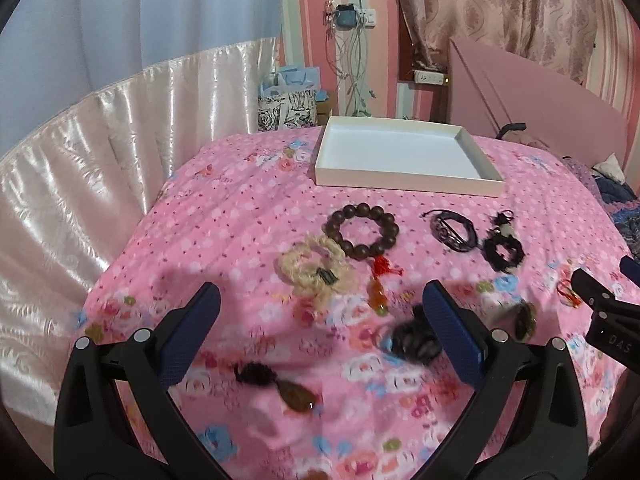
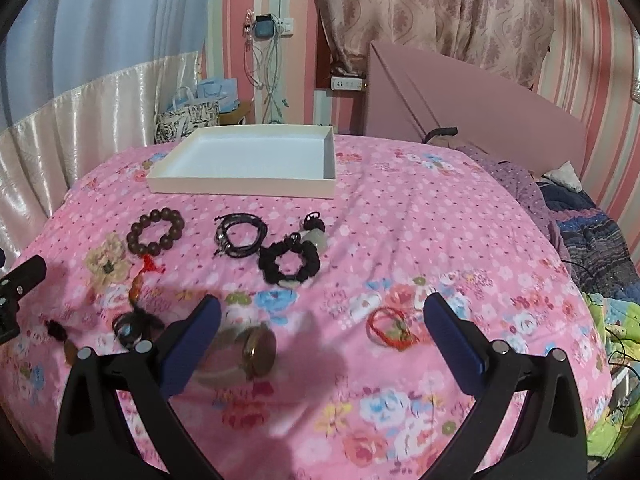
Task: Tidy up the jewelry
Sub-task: 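Grasp the brown wooden bead bracelet with the left tool while the right tool grasps the jade pendant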
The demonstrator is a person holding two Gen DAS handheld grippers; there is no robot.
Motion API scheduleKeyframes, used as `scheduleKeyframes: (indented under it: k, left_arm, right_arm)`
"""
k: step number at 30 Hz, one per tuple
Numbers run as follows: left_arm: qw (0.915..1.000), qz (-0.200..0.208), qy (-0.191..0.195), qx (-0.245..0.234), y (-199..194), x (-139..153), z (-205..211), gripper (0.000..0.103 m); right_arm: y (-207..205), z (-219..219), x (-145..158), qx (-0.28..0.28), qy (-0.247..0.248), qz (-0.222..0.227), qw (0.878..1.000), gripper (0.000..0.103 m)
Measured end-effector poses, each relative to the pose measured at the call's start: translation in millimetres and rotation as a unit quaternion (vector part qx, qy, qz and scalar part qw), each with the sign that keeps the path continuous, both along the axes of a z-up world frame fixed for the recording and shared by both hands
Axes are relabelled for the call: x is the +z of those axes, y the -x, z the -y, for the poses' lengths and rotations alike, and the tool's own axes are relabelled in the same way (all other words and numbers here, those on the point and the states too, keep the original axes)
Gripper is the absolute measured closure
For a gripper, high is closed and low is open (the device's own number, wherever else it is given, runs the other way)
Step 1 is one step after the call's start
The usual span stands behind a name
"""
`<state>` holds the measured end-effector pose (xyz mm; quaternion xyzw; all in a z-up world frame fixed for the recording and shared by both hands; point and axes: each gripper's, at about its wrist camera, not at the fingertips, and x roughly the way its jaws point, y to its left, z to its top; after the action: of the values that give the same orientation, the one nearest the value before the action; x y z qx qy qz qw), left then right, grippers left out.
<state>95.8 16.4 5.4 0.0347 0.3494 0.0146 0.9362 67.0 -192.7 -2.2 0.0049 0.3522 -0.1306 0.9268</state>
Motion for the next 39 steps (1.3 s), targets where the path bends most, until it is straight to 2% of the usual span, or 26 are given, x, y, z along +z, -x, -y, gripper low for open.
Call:
scheduleKeyframes:
  k: [6,12,15,16,18,22,26,28,39]
  left_arm:
    - [0.9998,-0.009,-0.01,-0.015,-39,0,3,0.003]
    - [0.9995,-0.017,-0.003,-0.028,-82,1,2,0.003]
    - [0.9984,-0.038,0.012,-0.039,-108,-3,0,0.003]
    - [0.9983,-0.039,0.015,-0.04,-114,-4,1,0.003]
    - [0.998,-0.04,0.017,-0.046,-123,-9,2,0.003]
    - [0.9969,-0.056,0.004,-0.056,-144,-23,6,0.005]
    - [0.9952,-0.077,0.011,-0.059,-162,-35,3,0.005]
    - [0.9944,-0.087,0.021,-0.056,-171,-43,0,0.012]
    - [0.9885,-0.131,0.035,-0.066,-197,-78,-3,0.022]
  right_arm:
    - [-42,13,-9,0.001,-0.012,-0.026,1.0,0.002]
    - [-83,22,-16,0.009,-0.024,-0.044,0.999,0.002]
    - [-104,27,-23,0.014,-0.024,-0.066,0.997,0.004]
    - [-111,27,-27,0.015,-0.021,-0.074,0.997,0.006]
    - [-122,30,-33,0.014,-0.02,-0.088,0.996,0.027]
    - [-140,39,-47,0.013,-0.037,-0.111,0.993,0.032]
    - [-153,42,-55,0.018,-0.044,-0.12,0.992,0.035]
    - [-161,43,-60,0.018,-0.04,-0.124,0.991,0.041]
    - [-183,50,-83,0.015,-0.046,-0.148,0.988,0.063]
